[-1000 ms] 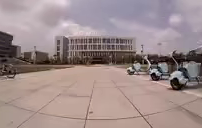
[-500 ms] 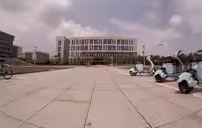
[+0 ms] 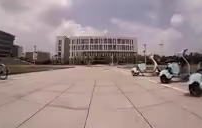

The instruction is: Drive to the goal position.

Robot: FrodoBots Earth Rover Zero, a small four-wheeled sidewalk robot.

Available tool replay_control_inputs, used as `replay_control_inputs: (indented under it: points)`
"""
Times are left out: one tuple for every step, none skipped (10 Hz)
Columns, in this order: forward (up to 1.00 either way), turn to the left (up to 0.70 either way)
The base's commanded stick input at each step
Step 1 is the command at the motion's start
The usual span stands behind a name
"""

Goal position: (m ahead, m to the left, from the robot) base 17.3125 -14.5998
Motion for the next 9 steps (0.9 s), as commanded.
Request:
replay_control_inputs:
  points:
    - [0.50,-0.02]
    - [0.50,-0.02]
    - [0.50,-0.02]
    - [0.50,-0.02]
    - [0.50,-0.02]
    - [0.50,-0.02]
    - [0.50,-0.02]
    - [0.50,-0.02]
    - [0.50,-0.02]
